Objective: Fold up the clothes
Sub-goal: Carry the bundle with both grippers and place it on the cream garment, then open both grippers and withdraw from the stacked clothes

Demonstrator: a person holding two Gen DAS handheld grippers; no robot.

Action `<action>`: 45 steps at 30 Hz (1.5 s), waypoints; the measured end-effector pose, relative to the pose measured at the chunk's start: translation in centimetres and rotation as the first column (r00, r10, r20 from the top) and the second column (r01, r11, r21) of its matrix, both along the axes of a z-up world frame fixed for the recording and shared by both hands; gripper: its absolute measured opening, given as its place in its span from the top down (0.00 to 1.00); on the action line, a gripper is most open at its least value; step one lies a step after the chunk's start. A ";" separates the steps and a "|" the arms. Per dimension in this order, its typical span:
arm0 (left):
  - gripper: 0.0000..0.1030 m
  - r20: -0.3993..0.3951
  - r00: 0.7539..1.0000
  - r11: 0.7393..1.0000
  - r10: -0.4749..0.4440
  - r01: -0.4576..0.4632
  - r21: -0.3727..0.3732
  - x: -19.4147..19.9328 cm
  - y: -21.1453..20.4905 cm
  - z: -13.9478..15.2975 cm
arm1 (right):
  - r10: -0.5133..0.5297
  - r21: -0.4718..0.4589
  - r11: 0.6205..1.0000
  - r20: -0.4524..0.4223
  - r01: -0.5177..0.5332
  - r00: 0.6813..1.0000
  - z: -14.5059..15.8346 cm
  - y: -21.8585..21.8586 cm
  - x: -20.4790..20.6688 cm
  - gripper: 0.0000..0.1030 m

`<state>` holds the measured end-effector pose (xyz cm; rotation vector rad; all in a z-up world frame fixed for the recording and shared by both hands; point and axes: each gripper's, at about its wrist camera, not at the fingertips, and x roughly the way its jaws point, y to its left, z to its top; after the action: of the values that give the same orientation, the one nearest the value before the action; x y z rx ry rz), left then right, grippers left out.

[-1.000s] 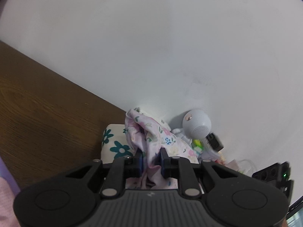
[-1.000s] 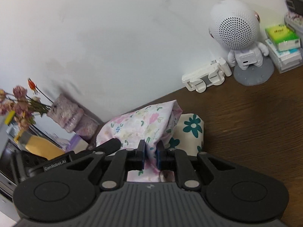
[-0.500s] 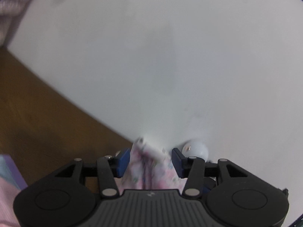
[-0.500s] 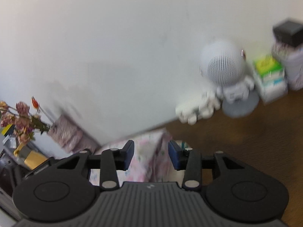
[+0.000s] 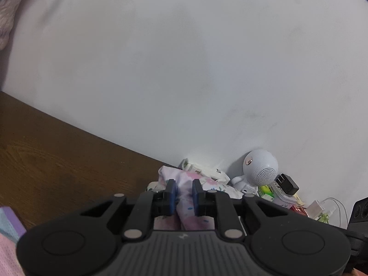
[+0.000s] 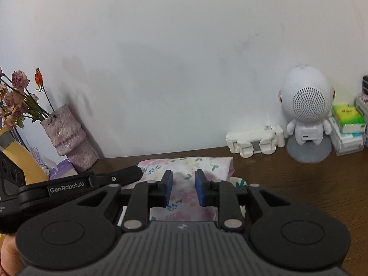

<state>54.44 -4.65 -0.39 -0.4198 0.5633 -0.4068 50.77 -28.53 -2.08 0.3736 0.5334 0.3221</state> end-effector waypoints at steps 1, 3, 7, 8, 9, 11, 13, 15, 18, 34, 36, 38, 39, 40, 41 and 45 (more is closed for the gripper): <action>0.84 0.001 1.000 1.000 0.006 -0.006 -0.002 0.1 0.0 0.2 | 0.004 0.001 1.000 0.008 -0.004 1.000 0.1 0.0 -0.2 0.78; 0.74 0.022 1.000 1.000 0.022 -0.022 -0.009 -0.6 0.4 0.7 | 0.009 0.003 1.000 0.024 -0.009 1.000 0.5 0.0 -0.7 0.77; 0.28 0.080 0.994 0.997 0.076 -0.077 0.017 -3.7 1.4 1.8 | 0.030 -0.004 1.000 0.064 -0.030 0.998 1.5 -0.2 -3.1 0.45; 0.12 0.101 0.990 0.994 0.102 -0.106 0.031 -4.8 1.6 2.0 | 0.032 -0.016 0.999 0.077 -0.031 0.996 1.8 -0.2 -3.8 0.37; 0.06 0.123 0.984 0.990 0.130 -0.136 0.043 -5.8 1.8 2.1 | 0.035 -0.036 0.999 0.094 -0.032 0.995 2.0 -0.1 -4.6 0.33; 0.01 0.151 0.972 0.979 0.180 -0.192 0.067 -8.0 2.3 2.2 | 0.040 -0.089 0.996 0.128 -0.028 0.991 2.3 0.5 -6.4 0.13; 0.00 0.170 0.958 0.963 0.233 -0.251 0.095 -10.1 2.7 2.3 | 0.049 -0.142 0.989 0.159 -0.026 0.986 2.3 1.1 -8.1 0.00; 0.00 0.179 0.939 0.939 0.292 -0.317 0.132 -12.2 2.8 2.2 | 0.048 -0.173 0.985 0.178 -0.016 0.983 2.1 1.7 -9.6 0.00; 0.00 0.181 0.928 0.912 0.325 -0.359 0.201 -14.9 2.7 2.2 | 0.037 -0.183 0.983 0.181 -0.003 0.983 1.4 2.3 -11.8 0.00; 0.00 0.157 0.939 0.859 0.306 -0.344 0.378 -31.8 2.5 -0.5 | -0.033 -0.271 0.961 0.061 0.049 0.998 -0.9 4.7 -26.5 0.00; 0.00 0.158 0.937 0.858 0.313 -0.350 0.377 -34.3 2.5 -0.6 | -0.042 -0.304 0.951 0.050 0.055 0.998 -1.0 5.1 -28.9 0.00; 0.00 0.164 0.933 0.860 0.320 -0.358 0.363 -36.6 2.7 -0.5 | -0.040 -0.323 0.945 0.057 0.057 0.998 -0.8 5.4 -31.2 0.00; 0.00 0.164 0.932 0.860 0.325 -0.363 0.359 -37.7 2.8 -0.4 | -0.039 -0.327 0.943 0.063 0.057 0.997 -0.8 5.5 -32.3 0.00; 0.00 0.161 0.930 0.859 0.331 -0.367 0.356 -38.7 2.9 -0.2 | -0.037 -0.330 0.942 0.068 0.057 0.997 -0.7 5.6 -33.5 0.00; 0.00 0.153 0.929 0.859 0.336 -0.369 0.355 -39.6 3.0 -0.2 | -0.035 -0.334 0.941 0.074 0.057 0.997 -0.6 5.7 -34.6 0.00; 0.00 0.109 0.934 0.856 0.341 -0.357 0.374 -42.8 2.9 -0.8 | -0.020 -0.329 0.943 0.084 0.046 0.996 -0.6 5.8 -38.5 0.00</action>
<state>11.59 -1.75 -1.18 -0.1226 0.5017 0.0526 12.26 -22.70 -2.64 0.0435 0.4919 0.2085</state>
